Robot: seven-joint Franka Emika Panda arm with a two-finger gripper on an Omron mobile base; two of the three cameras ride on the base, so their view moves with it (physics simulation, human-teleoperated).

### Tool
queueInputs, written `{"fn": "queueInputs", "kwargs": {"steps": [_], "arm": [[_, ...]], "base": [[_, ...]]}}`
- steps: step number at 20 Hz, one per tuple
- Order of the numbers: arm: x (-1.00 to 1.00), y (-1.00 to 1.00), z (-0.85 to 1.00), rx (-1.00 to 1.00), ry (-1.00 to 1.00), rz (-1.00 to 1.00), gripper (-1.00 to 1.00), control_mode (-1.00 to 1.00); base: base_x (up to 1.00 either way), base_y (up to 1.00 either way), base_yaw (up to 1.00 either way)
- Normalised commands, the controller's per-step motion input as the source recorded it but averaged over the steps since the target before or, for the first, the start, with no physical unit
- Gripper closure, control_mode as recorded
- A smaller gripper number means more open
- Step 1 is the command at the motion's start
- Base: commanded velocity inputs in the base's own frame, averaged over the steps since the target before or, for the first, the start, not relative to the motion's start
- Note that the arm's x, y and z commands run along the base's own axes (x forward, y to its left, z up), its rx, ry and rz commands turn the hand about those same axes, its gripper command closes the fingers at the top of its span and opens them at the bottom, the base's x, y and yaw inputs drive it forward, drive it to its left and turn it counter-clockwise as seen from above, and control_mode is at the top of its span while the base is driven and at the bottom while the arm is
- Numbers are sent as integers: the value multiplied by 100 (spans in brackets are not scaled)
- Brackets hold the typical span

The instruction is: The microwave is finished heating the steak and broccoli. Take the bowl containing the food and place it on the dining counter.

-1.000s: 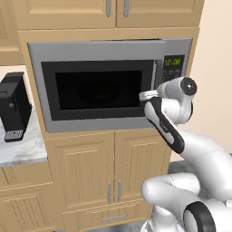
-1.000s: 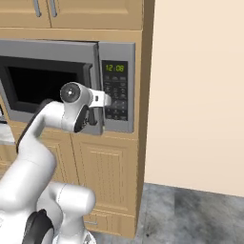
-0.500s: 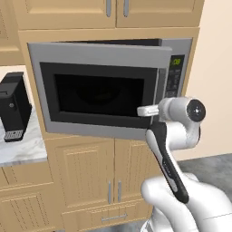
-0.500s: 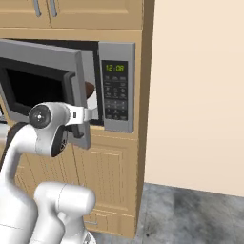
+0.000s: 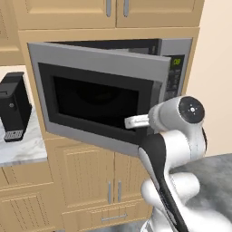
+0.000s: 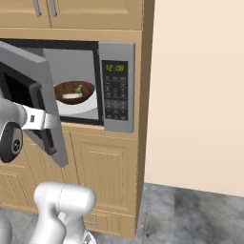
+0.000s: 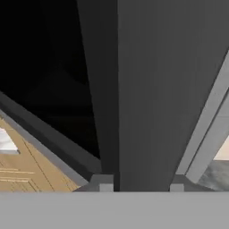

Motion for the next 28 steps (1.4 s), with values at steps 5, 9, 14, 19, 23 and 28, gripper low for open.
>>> {"fn": "queueInputs", "kwargs": {"steps": [5, 9, 14, 19, 23, 28], "arm": [[-100, 73, 24, -4, -8, -5, -100, -100], [-100, 3, -68, -11, -8, 0, -100, -100], [-100, -53, -21, 3, -27, 2, -100, -100], [-70, -100, 72, 26, -24, 17, -100, -100], [-18, -100, 68, 33, -9, 19, -100, -100], [49, -88, 24, 40, 11, 23, -100, -100]], "base": [[0, 0, 0], [0, 0, 0], [0, 0, 0], [0, 0, 0], [0, 0, 0], [0, 0, 0]]}}
